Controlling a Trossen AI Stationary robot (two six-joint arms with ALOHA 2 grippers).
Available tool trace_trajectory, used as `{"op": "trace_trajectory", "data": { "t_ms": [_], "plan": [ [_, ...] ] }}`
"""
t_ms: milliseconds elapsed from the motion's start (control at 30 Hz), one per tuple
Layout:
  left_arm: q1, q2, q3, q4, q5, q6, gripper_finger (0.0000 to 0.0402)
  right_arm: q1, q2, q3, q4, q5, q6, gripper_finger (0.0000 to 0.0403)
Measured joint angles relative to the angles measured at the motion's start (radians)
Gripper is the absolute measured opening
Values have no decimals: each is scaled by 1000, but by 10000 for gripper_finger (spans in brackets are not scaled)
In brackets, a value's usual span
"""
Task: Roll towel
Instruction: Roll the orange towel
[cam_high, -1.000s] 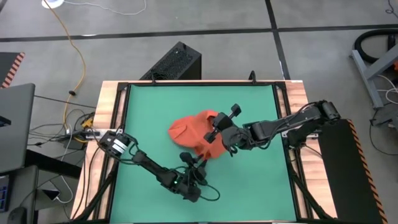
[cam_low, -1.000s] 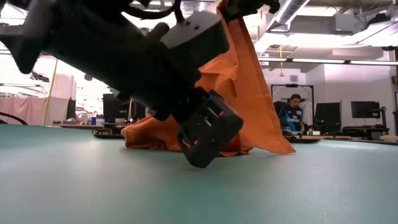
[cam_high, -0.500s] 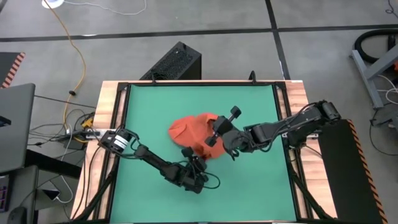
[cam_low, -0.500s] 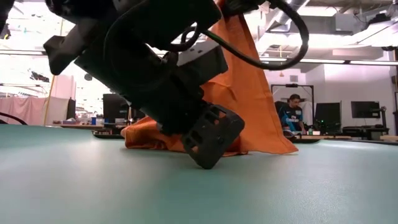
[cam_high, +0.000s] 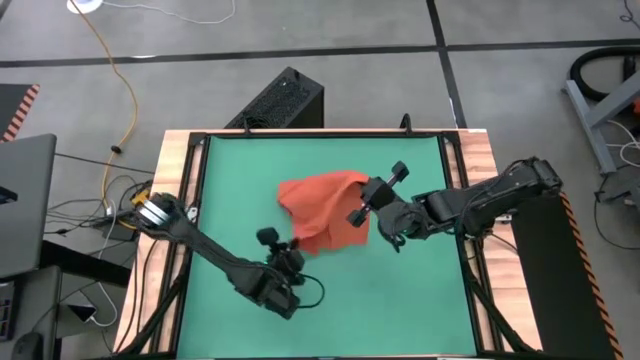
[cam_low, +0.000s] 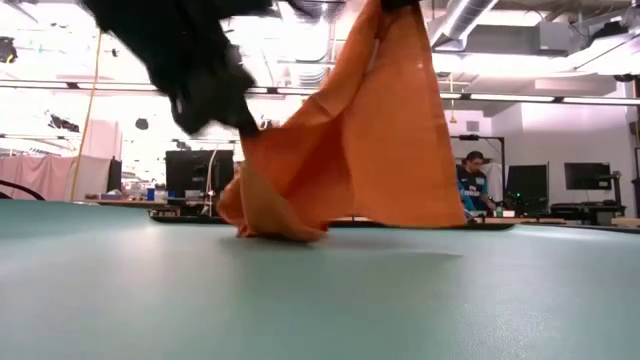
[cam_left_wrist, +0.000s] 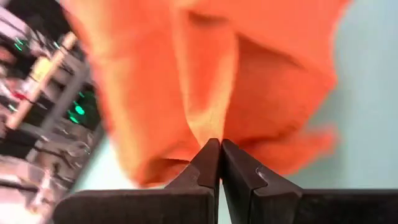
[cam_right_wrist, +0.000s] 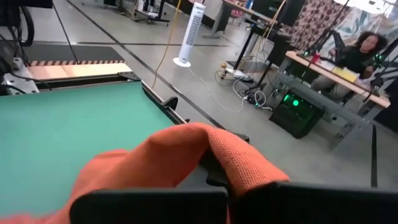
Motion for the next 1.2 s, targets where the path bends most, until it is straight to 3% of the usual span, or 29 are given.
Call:
{"op": "trace_trajectory", "data": {
  "t_ms": [167,300,600,900,1200],
  "plan": [
    [18,-179,1,-193,-101,86,0,-13,-35,0,-47,-19,34,6],
    [80,-312,1,-289,-114,183,0,-46,-54,0,-47,-19,30,6],
    [244,-549,1,-335,-112,445,0,-87,-126,0,-44,-19,-25,6],
    [237,-692,2,-322,-15,460,0,35,-190,0,-35,-21,16,6],
    [143,-662,70,-283,180,387,0,212,-192,0,127,22,-49,6]
  ]
}}
